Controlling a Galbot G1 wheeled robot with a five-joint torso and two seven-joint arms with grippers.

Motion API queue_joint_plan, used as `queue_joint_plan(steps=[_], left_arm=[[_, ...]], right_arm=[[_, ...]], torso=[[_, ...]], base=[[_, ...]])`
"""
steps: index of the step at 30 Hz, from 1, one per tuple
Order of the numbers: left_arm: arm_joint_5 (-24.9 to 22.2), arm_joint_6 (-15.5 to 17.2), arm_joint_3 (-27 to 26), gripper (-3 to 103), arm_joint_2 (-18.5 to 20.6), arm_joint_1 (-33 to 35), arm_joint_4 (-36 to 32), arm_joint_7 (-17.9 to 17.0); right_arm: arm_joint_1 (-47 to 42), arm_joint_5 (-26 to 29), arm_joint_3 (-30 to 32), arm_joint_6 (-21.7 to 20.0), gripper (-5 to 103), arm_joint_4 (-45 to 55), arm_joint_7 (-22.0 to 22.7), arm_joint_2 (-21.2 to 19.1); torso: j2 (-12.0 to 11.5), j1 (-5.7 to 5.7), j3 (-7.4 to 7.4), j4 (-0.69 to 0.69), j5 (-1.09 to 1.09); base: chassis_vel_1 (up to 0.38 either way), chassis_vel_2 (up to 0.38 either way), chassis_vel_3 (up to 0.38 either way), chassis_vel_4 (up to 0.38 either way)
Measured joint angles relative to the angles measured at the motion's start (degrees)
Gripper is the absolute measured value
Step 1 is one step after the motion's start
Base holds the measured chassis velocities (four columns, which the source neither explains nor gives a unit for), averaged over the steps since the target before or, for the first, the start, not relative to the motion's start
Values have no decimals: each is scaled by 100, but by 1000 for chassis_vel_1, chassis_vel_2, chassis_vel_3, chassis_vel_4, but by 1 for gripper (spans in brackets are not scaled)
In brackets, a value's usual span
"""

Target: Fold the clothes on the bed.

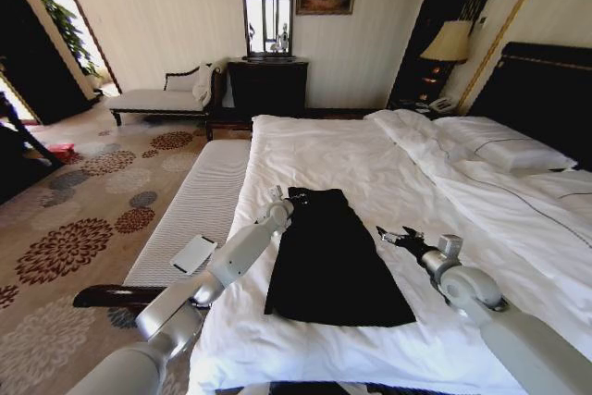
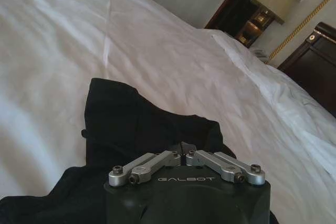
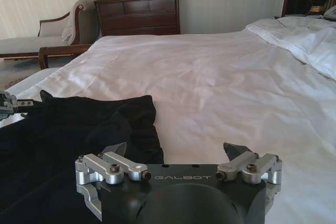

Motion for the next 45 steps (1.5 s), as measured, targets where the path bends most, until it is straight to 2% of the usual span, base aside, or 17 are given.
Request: queue_joint_plan(steps=[8,11,13,16,18,20,23,25,27,31,34,36,38,40,43,44,45], left_arm=[[419,57,106,-3,-217,90,292,-117],[724,34,125,12,-251,140,194,-80],[760,19,130,12,-238,145,145,-69],[843,-19,199,28,-12,181,-229,-72],[849,-22,218,28,57,193,-329,-78],[992,-53,279,44,366,269,-711,-95],[1090,-80,295,49,582,332,-952,-102],[1250,-141,298,60,939,421,-1290,-103],[1269,-150,291,60,1032,446,-1388,-111],[1333,-206,100,82,1712,614,-1973,-202],[1326,-220,-27,88,1934,674,-2026,-188],[1280,-223,-121,97,2068,719,-2028,-127],[1262,-227,-163,99,2111,733,-2010,-95],[1230,-243,-234,100,2160,747,-1956,-57],[1156,-249,-258,100,2168,745,-1911,-28],[1134,-250,-257,100,2166,736,-1887,-8],[1099,-267,-241,100,2151,680,-1780,90]], right_arm=[[-95,-39,44,51,100,22,-34,60],[-69,-44,27,69,100,20,-40,69],[-61,-41,27,73,100,20,-42,67],[-2,-30,23,86,100,3,-44,47],[16,-30,18,87,100,-4,-43,43],[107,-66,-15,82,100,-20,-38,38],[176,-137,-55,71,100,-39,-22,39],[324,-289,-151,143,100,-118,63,66],[383,-356,-195,220,100,-160,98,81],[864,-956,-560,1312,100,-774,115,99],[1050,-1455,-652,1779,100,-1133,42,31],[1240,-1447,-728,2056,100,-1383,-84,-3],[1376,-1487,-791,2224,100,-1557,-151,-2],[1658,-1775,-912,2599,100,-1992,-449,4],[1796,-1821,-997,2741,100,-2231,-920,-57],[1834,-1722,-1027,2750,100,-2289,-1124,-91],[1942,-1244,-1123,2702,100,-2422,-1692,-196]], torso=[[0,0,0,0,-1],[0,0,0,0,-1],[0,0,0,-1,-1],[0,0,0,-1,-2],[0,0,0,1,-1],[0,0,0,-1,-2],[0,0,0,0,-2],[0,0,0,0,-3],[0,0,0,1,-2],[0,0,0,2,-2],[0,0,0,1,-3],[0,0,0,0,-3],[0,0,0,-1,-3],[0,0,0,2,-3],[0,0,0,1,-2],[-1,1,1,1,-2],[0,1,0,-1,-2]], base=[[0,0,0,0],[0,0,0,0],[0,0,0,0],[0,0,0,0],[0,0,0,0],[0,0,0,0],[0,0,0,0],[0,0,0,0],[0,0,0,0],[0,0,0,0],[0,0,0,0],[0,0,0,0],[0,0,0,0],[0,0,0,0],[0,0,0,0],[0,0,0,0],[0,0,0,0]])
